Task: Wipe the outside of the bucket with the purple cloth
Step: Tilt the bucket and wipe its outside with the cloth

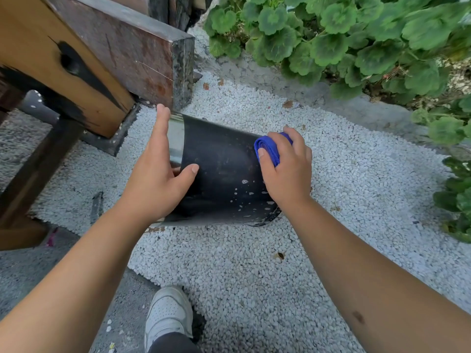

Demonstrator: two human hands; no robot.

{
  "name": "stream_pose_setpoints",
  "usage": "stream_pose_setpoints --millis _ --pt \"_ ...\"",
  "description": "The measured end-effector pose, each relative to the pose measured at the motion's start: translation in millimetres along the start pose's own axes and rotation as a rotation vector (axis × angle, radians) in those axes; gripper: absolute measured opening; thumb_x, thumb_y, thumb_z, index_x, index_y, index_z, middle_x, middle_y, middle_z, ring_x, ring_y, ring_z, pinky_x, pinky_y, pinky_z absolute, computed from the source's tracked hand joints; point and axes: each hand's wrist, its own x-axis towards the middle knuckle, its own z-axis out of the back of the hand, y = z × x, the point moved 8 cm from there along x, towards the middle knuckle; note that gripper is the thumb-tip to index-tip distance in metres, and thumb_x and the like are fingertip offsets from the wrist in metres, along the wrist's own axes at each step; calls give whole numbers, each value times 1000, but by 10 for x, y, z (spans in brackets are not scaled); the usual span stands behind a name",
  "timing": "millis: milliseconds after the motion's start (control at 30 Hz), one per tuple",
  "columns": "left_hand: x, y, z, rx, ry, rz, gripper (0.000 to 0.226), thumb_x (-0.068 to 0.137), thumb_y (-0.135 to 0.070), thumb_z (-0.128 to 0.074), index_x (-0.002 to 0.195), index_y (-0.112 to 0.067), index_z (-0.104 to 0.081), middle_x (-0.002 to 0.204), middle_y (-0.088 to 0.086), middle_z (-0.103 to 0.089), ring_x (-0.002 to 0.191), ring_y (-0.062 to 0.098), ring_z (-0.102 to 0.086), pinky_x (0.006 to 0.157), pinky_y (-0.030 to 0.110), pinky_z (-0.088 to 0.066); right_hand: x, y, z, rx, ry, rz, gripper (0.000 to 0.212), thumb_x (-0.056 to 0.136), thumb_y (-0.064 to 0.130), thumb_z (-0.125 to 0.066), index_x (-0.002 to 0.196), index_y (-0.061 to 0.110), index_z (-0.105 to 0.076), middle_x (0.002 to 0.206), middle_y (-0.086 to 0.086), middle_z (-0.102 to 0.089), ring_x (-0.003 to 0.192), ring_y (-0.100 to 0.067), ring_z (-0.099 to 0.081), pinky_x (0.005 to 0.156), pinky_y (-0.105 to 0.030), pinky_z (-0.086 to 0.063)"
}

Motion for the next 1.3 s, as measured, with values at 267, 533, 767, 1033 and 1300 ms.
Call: stream_pose_setpoints --millis 267,533,767,1033,1300 --pt "-4 -118 -112 -83 -22 -31 89 95 -22 -61 154 -38 4 166 -16 -1 147 19 -31 86 -4 -36 185 -162 175 120 -5 -83 37 82 38 -59 118 30 -65 125 11 -55 105 -11 -51 96 -34 -46" --pt "27 -140 -166 -211 44 -78 94 94 -69 -36 159 -12 0 161 27 -16 146 44 -26 114 64 -23 87 677 265 369 -55 69 39 75 37 -66 112 26 -67 116 10 -55 103 -8 -55 94 -33 -48" --pt "91 -74 -167 -344 42 -68 103 88 -79 -31 159 -11 1 165 14 -16 151 26 -20 119 54 -21 -271 1225 -17 144 -106 399 41 88 43 -64 120 17 -68 139 -19 -49 124 -42 -42 107 -50 -34" --pt "148 -162 -157 -170 10 -43 93 92 -70 -36 159 -15 -1 168 0 -5 144 47 -19 112 62 -25 -170 500 -49 70 -117 219 40 92 41 -56 126 21 -62 142 -14 -45 124 -35 -40 110 -26 -22" --pt "233 -141 -152 -135 -24 20 76 92 -25 -39 159 -22 -3 164 -12 -17 148 2 -21 118 31 -27 -126 -107 -56 117 -20 -88 47 88 52 -46 130 33 -53 149 1 -35 139 -32 -22 109 -48 -34"
